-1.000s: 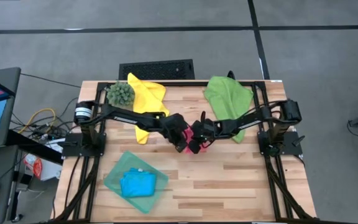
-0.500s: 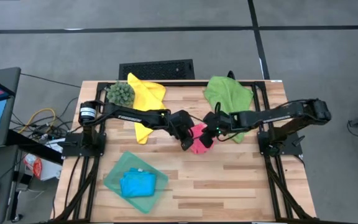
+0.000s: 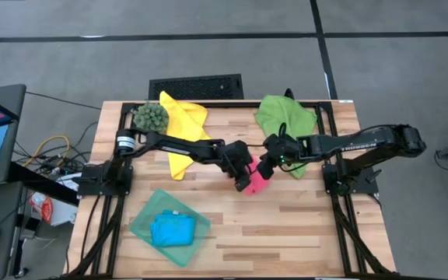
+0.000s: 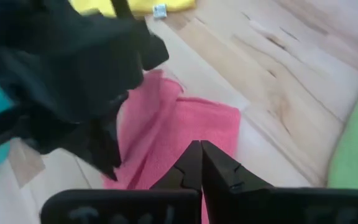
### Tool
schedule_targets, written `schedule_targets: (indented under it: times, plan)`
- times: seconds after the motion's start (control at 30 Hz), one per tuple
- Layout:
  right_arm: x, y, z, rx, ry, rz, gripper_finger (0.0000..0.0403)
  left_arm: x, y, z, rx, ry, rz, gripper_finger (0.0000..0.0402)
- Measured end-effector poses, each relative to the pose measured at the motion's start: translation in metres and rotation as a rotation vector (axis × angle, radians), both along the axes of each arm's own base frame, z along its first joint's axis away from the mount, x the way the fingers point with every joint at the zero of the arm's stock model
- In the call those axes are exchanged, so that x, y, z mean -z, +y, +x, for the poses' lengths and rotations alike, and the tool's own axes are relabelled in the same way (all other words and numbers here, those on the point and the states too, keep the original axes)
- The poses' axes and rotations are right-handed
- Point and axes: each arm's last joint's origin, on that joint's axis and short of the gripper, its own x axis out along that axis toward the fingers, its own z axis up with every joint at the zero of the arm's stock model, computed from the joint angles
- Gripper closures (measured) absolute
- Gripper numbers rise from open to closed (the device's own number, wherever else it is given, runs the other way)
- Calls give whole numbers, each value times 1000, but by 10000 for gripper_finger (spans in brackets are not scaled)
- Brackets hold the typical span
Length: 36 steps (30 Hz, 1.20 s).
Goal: Fold microfiber towels
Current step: Fold the pink microfiber towel
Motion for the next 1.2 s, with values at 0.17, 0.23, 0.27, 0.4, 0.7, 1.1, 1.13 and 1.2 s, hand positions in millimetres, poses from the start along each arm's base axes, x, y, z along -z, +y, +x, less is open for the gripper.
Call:
schedule_targets:
  times: [0.17,0.23,0.27,0.4,0.7,1.1,1.13,1.2]
  plan:
    - [0,5,0,-16,-1,5,382,-8,1,10,4,-44,44,401]
    - [0,7,0,-21,-3,5,381,-8,1,11,4,-39,57,401]
    - [0,7,0,-22,-3,5,380,-7,1,13,5,-41,57,401]
    - [0,8,0,-15,-4,14,375,-1,0,17,-1,-29,57,393]
    - [0,8,-1,-2,1,30,380,-8,2,22,-37,-86,133,377]
    - [-20,8,-21,33,-65,53,372,-14,7,27,-40,-186,250,376]
    - [-22,7,-23,32,-69,54,372,-16,7,28,-32,-204,264,376]
    - [-24,8,-26,30,-71,57,372,-18,7,30,-19,-237,285,375]
